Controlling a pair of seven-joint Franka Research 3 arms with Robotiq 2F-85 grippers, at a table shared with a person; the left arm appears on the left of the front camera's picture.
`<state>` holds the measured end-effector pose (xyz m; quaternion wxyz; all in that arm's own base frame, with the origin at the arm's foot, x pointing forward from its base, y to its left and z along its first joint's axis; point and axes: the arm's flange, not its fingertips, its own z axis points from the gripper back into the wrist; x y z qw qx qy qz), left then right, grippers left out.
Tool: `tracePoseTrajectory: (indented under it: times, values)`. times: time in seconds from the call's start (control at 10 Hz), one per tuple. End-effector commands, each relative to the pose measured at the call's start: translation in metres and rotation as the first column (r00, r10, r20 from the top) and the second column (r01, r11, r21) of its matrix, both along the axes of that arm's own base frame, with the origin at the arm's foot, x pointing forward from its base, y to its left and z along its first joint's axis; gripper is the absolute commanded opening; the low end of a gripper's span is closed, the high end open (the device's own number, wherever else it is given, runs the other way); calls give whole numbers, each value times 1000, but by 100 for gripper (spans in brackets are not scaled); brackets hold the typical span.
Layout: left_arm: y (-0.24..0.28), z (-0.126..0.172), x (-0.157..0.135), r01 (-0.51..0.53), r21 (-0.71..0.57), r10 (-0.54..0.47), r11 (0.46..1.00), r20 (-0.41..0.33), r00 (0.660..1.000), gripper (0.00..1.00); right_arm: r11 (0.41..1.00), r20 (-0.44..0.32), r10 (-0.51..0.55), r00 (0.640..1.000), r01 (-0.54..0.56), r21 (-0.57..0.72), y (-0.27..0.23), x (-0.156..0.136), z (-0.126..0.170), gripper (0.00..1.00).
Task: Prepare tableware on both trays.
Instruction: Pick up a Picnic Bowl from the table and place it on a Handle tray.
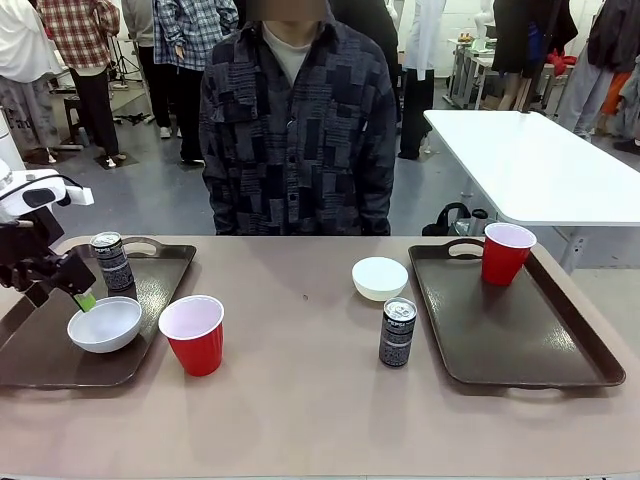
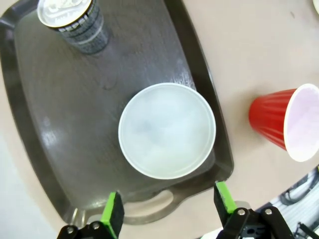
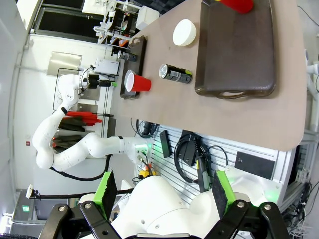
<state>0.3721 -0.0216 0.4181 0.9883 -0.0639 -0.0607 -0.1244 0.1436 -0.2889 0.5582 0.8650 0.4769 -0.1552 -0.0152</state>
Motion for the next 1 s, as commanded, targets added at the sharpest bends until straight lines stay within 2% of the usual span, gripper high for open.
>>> tracePoseTrajectory:
  times: [0.0, 0.2, 0.3, 0.4, 0.5, 0.6, 0.7, 0.8, 0.9]
  values:
    - [2, -4, 0, 7, -10, -7, 1000, 1, 1000, 95, 1000, 26, 4, 1000, -4, 22, -1, 0, 3, 100]
    - [0, -1, 0, 0, 0, 0, 1000, -3, 1000, 95, 1000, 26, 4, 1000, -4, 22, -1, 0, 3, 100]
    - [4, 9, 2, 59, -109, -58, 992, 12, 998, 95, 1000, 0, 0, 1000, 0, 0, 0, 0, 0, 100]
    - [11, 19, 5, 111, -270, -110, 957, 17, 994, 95, 985, 67, -103, 992, 111, -130, -1, -1, 9, 100]
    - [22, 31, 4, 147, -438, -160, 887, 8, 987, 95, 938, 81, -219, 972, 233, -258, 4, 19, 22, 100]
    - [32, 42, -4, 168, -546, -189, 821, 18, 982, 95, 869, 65, -338, 939, 338, -361, 16, 46, 39, 100]
    - [39, 54, -19, 210, -610, -221, 764, 59, 974, 95, 815, 73, -370, 926, 361, -453, 42, 71, 59, 100]
    - [45, 61, -36, 238, -656, -249, 716, 78, 965, 95, 787, 81, -374, 924, 362, -499, 63, 91, 69, 100]
    - [51, 67, -46, 259, -700, -285, 666, 83, 955, 95, 794, 77, -338, 938, 328, -512, 82, 112, 75, 100]
